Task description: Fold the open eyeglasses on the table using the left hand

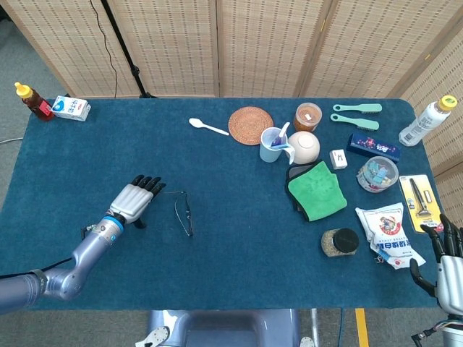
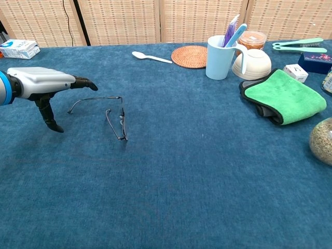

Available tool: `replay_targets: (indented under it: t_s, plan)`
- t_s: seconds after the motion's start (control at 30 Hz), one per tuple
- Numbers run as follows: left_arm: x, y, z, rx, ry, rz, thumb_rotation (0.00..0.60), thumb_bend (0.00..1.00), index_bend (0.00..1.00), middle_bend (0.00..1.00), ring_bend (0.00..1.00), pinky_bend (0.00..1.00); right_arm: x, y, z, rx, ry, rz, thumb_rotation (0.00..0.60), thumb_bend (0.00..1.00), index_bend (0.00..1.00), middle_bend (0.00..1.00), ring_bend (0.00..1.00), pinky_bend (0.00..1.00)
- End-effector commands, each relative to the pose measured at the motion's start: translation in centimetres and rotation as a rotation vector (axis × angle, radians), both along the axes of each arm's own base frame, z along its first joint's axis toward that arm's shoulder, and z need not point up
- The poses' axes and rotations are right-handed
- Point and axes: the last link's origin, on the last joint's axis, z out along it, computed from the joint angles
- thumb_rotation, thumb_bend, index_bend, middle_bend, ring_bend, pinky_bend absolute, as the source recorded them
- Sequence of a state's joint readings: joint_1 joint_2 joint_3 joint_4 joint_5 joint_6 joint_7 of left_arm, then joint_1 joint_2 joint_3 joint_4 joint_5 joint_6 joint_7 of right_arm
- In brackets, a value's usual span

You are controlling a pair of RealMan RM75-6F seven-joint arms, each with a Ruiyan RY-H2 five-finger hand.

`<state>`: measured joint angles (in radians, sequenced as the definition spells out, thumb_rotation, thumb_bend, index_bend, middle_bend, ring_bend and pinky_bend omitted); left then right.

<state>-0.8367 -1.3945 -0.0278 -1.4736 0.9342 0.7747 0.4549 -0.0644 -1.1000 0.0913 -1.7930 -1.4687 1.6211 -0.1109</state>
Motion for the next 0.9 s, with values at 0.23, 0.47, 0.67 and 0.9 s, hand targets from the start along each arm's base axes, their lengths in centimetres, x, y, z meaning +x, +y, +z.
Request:
replay_targets:
  t_s: [0.23,0.47,0.67,0.9]
  plan:
    - [-0.6,-0.5,-0.4,-0.028,0.037,0.016,0.581,0.10,0.08,0.15,0.00,0.00,0.0,0.0,-0.1,-0.001,-0.002,-0.001,0.600,0.43,0.18,0.00,0.00,0.00]
    - [-0.4,-0.7,-0.5,-0.034,0.033,0.016,0.580,0.10,0.08,0.19,0.00,0.00,0.1,0.0,0.0,-0.002,-0.001,0.002,0.600,0.43,0.18,0.00,0.00,0.00]
    - [0.4,-1.8,-0.6,-0.075,0.011,-0.004,0.581,0.10,0.08,0.22,0.00,0.00,0.1,0.0,-0.1,-0.001,-0.003,0.004,0.600,0.43,0.18,0.00,0.00,0.00]
    - [1.6,-3.7,-0.8,-0.126,0.006,-0.055,0.581,0.10,0.08,0.23,0.00,0.00,-0.1,0.1,0.1,-0.005,-0.006,0.003,0.600,0.43,0.18,0.00,0.00,0.00]
